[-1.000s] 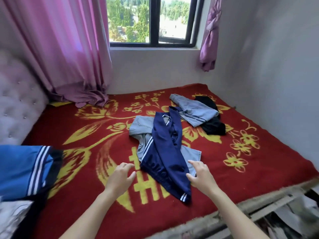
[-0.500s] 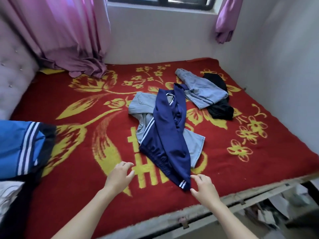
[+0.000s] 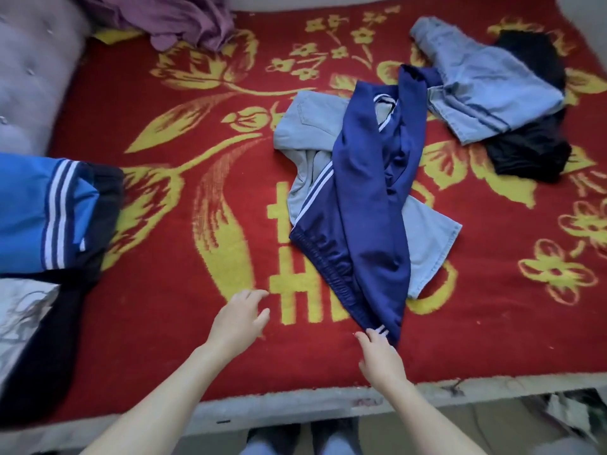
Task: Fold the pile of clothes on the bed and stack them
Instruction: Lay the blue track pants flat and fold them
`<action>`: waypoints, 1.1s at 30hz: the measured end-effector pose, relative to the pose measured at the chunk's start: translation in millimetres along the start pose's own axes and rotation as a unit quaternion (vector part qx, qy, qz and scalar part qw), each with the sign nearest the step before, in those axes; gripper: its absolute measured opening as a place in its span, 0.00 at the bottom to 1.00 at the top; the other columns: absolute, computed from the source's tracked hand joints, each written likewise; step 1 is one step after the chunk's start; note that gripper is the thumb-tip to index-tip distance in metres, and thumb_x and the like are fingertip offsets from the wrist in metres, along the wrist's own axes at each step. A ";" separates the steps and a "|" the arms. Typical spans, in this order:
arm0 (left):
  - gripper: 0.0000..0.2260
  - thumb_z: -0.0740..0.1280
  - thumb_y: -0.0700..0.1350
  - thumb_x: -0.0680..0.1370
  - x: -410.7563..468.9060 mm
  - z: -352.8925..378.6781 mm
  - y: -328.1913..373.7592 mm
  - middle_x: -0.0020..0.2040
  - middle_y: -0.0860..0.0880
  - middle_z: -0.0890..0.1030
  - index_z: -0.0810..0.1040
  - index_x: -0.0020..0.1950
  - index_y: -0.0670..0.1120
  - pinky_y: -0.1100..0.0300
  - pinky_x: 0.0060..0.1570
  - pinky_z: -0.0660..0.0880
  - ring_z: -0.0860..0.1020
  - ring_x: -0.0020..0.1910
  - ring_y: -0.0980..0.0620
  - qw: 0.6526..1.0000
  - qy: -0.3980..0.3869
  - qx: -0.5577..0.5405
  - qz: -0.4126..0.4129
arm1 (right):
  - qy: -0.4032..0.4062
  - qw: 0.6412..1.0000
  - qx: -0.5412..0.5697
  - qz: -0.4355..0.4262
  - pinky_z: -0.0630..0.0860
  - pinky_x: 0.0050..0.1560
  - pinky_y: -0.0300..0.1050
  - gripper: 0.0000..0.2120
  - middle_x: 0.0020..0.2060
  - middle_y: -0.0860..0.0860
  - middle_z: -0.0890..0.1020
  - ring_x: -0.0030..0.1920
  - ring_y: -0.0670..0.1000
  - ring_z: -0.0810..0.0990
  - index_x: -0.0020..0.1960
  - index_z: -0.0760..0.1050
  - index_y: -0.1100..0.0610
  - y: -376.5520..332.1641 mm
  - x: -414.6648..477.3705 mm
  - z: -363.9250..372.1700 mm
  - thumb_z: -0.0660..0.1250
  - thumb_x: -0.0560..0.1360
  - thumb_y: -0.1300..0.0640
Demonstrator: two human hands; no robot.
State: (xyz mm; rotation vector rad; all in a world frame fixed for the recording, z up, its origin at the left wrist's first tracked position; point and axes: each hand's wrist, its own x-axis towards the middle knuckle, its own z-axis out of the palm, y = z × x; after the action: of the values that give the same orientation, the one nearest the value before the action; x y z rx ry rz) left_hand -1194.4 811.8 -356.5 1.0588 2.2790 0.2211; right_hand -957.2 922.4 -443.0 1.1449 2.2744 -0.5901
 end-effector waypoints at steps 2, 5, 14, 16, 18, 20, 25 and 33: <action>0.18 0.59 0.48 0.80 2.3 14.0 3.1 0.67 0.50 0.70 0.67 0.70 0.48 0.58 0.60 0.68 0.68 0.65 0.52 0.999 0.004 -0.014 -0.031 | 0.042 0.996 -0.066 -0.046 0.75 0.50 0.52 0.29 0.62 0.64 0.72 0.59 0.63 0.75 0.64 0.72 0.58 10.4 17.1 7.2 0.74 0.64 0.64; 0.19 0.59 0.48 0.80 1.9 35.9 12.2 0.68 0.52 0.68 0.66 0.71 0.48 0.61 0.57 0.68 0.68 0.65 0.54 0.997 0.005 -0.035 -0.066 | 0.043 0.989 -0.110 -0.089 0.77 0.29 0.52 0.43 0.41 0.66 0.81 0.37 0.64 0.81 0.51 0.78 0.62 36.1 37.2 25.0 0.80 0.35 0.68; 0.19 0.58 0.48 0.80 5.9 80.5 42.5 0.67 0.54 0.67 0.66 0.71 0.49 0.62 0.55 0.70 0.70 0.62 0.55 0.993 -0.013 -0.080 -0.092 | 0.054 0.959 -0.221 -0.170 0.77 0.39 0.56 0.35 0.39 0.62 0.80 0.44 0.62 0.75 0.51 0.82 0.61 79.5 67.7 37.0 0.80 0.43 0.64; 0.18 0.58 0.48 0.80 5.0 77.5 45.6 0.67 0.54 0.67 0.66 0.71 0.49 0.61 0.56 0.70 0.70 0.62 0.55 0.992 -0.010 -0.084 -0.096 | 0.075 0.954 -0.226 -0.182 0.72 0.39 0.55 0.26 0.32 0.59 0.79 0.37 0.60 0.77 0.43 0.83 0.61 80.8 66.9 28.7 0.77 0.44 0.66; 0.18 0.58 0.48 0.80 6.1 69.7 48.0 0.67 0.54 0.68 0.67 0.70 0.49 0.61 0.56 0.70 0.70 0.63 0.55 0.993 -0.010 -0.075 -0.089 | 0.115 0.946 -0.231 -0.195 0.63 0.36 0.50 0.09 0.24 0.54 0.74 0.29 0.56 0.74 0.31 0.77 0.59 74.8 64.2 5.6 0.69 0.51 0.67; 0.18 0.59 0.48 0.80 7.5 60.0 51.4 0.67 0.53 0.68 0.67 0.70 0.49 0.59 0.57 0.70 0.70 0.63 0.54 0.995 -0.009 -0.066 -0.080 | 0.138 0.943 -0.213 -0.215 0.62 0.31 0.46 0.07 0.21 0.51 0.71 0.26 0.53 0.72 0.25 0.73 0.56 69.4 63.5 -16.8 0.59 0.57 0.65; 0.18 0.59 0.48 0.80 7.8 19.9 71.9 0.67 0.50 0.68 0.66 0.70 0.48 0.57 0.57 0.69 0.71 0.62 0.50 0.997 0.000 -0.064 -0.046 | 0.300 0.928 -0.129 -0.176 0.67 0.25 0.45 0.12 0.23 0.52 0.70 0.27 0.54 0.72 0.30 0.76 0.57 50.2 33.2 -85.4 0.53 0.61 0.62; 0.42 0.68 0.60 0.72 -5.2 -65.1 104.1 0.73 0.47 0.58 0.46 0.77 0.51 0.53 0.67 0.62 0.61 0.70 0.47 0.994 0.055 -0.028 0.092 | 0.492 0.836 0.074 -0.232 0.66 0.32 0.43 0.15 0.24 0.44 0.75 0.26 0.53 0.73 0.35 0.80 0.57 -13.1 -54.2 -243.3 0.55 0.62 0.54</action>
State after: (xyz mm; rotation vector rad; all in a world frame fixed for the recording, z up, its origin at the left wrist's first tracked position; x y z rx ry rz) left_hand -1163.9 883.9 -261.6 1.2568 2.2572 0.4254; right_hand -1002.3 1025.7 -220.3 1.0999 3.5172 -0.3717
